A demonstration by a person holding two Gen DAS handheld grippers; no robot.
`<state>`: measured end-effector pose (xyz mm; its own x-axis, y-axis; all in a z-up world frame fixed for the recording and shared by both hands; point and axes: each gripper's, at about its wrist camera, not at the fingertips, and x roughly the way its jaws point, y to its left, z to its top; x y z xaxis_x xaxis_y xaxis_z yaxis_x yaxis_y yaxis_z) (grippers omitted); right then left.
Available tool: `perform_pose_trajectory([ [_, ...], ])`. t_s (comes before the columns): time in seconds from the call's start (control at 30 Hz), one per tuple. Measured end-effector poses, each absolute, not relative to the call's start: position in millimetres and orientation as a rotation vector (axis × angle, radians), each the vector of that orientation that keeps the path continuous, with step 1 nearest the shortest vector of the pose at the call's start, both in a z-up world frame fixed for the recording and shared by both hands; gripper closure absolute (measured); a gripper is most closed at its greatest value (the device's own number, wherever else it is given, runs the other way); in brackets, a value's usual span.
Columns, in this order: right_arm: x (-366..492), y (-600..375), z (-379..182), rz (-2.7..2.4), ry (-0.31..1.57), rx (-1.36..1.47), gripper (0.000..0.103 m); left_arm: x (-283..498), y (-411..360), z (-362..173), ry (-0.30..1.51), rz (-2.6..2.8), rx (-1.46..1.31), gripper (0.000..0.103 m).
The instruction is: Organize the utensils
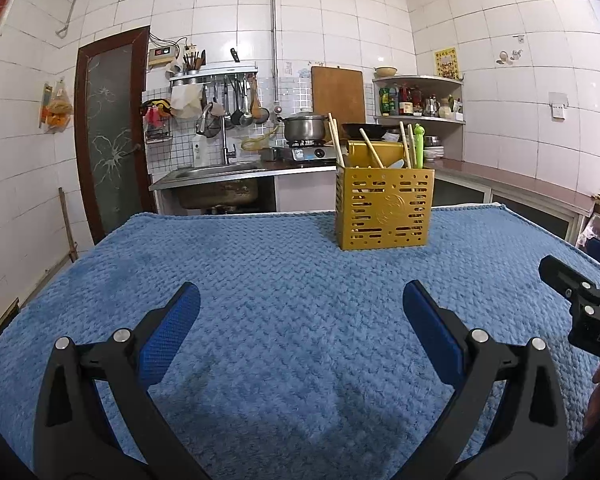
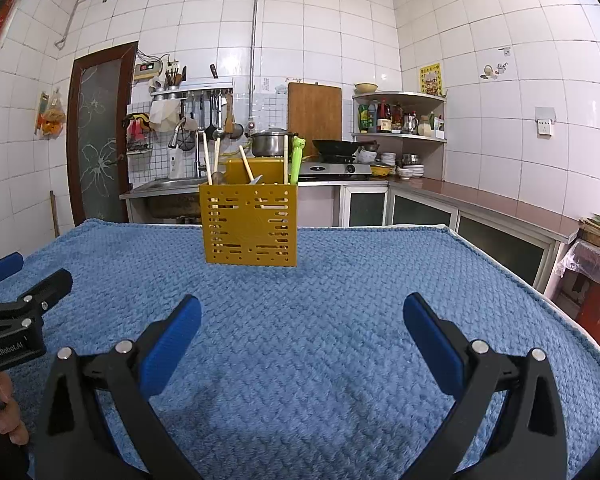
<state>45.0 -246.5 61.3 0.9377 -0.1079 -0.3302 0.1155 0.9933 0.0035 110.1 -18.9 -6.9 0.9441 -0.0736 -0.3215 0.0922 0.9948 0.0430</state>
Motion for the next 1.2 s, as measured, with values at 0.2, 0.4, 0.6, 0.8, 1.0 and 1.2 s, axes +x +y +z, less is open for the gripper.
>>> perform_pose_trajectory([
  [0.2,45.0,-247.1,61.6,-0.114,0.336,0.023,0.004,111.4,-16.7,-6.7,0.330,-0.087,0.055,0.005],
  [0.4,45.0,-246.9,61.7,-0.114,0.336,0.021,0.004,112.3,-15.7,-7.0,0.329,-0.088,0.057,0.005],
  [0.6,45.3,-247.4,61.0,-0.114,0.335,0.019,0.004,112.6,-15.4,-6.6,0.330,-0.089,0.057,0.005],
  [0.8,45.0,-247.4,61.3,-0.114,0.334,0.020,0.004,112.5,-15.3,-6.6,0.328,-0.090,0.057,0.005],
  [1.0,45.1,-247.4,61.3,-0.113,0.334,0.018,0.004,112.5,-14.6,-7.9,0.329,-0.089,0.055,0.005],
  [1.2,45.4,-248.2,61.0,-0.113,0.334,0.017,0.004,113.2,-13.6,-8.7,0.332,-0.088,0.052,0.005],
])
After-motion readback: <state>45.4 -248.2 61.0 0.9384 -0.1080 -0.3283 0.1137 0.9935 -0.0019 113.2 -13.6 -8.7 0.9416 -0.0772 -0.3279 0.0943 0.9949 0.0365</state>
